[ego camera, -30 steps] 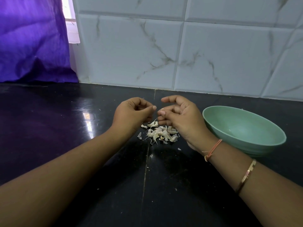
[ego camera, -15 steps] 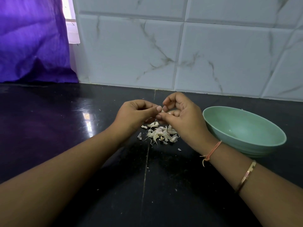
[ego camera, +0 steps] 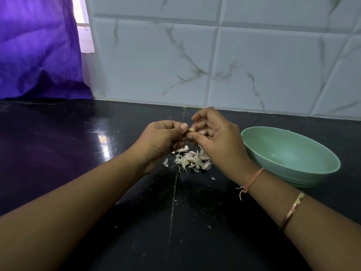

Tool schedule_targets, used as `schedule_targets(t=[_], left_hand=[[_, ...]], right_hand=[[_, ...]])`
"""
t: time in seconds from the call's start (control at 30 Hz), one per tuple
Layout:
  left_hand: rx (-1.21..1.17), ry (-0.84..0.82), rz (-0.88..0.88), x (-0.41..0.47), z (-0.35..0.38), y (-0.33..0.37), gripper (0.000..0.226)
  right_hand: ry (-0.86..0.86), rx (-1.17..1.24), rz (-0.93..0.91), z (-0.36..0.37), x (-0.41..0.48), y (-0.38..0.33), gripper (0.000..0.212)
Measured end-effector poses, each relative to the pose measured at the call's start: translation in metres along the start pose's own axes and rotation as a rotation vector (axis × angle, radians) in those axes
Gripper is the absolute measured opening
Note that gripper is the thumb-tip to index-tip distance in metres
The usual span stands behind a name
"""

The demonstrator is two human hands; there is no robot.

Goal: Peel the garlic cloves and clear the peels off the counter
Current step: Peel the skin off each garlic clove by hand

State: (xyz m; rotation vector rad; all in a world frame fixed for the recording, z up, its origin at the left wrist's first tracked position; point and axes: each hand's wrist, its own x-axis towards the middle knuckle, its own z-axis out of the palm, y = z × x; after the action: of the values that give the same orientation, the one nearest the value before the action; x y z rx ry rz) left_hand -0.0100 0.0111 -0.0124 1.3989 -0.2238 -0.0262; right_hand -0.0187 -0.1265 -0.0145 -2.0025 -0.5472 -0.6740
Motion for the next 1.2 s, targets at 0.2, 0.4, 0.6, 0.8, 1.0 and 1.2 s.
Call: schedule_targets(t=[0.2, 0.4, 0.6, 0.8, 1.0, 1.2], left_hand=[[0.094, 0.129, 0.056, 0.004, -0.004, -0.004, 0.026], [0.303, 0.157, 0.169, 0.003, -0.003, -0.006, 0.022], [0.379, 0.201, 0.213, 0.007, -0.008, -0.009, 0.016], [0.377, -0.006, 0.190, 0.001, -0.004, -0.006, 0.039], [0.507, -0.121, 0.253, -0.008, 0.002, -0.006, 0.018], [0.378, -0.049, 0.194, -0.005, 0.000, -0.008, 0.004]], right_hand=[[-0.032, 0.076, 0.067, 0.001, 0.000, 0.002, 0.020], [-0.027, -0.143, 0.007, -0.001, -0.001, 0.002, 0.010], [-0.095, -0.242, -0.032, -0.001, -0.002, 0.000, 0.012], [-0.025, -0.005, 0.190, -0.001, 0.001, -0.008, 0.008], [-0.067, 0.632, 0.514, -0.009, 0.001, -0.022, 0.006], [-0.070, 0.610, 0.518, -0.007, 0.001, -0.024, 0.008]])
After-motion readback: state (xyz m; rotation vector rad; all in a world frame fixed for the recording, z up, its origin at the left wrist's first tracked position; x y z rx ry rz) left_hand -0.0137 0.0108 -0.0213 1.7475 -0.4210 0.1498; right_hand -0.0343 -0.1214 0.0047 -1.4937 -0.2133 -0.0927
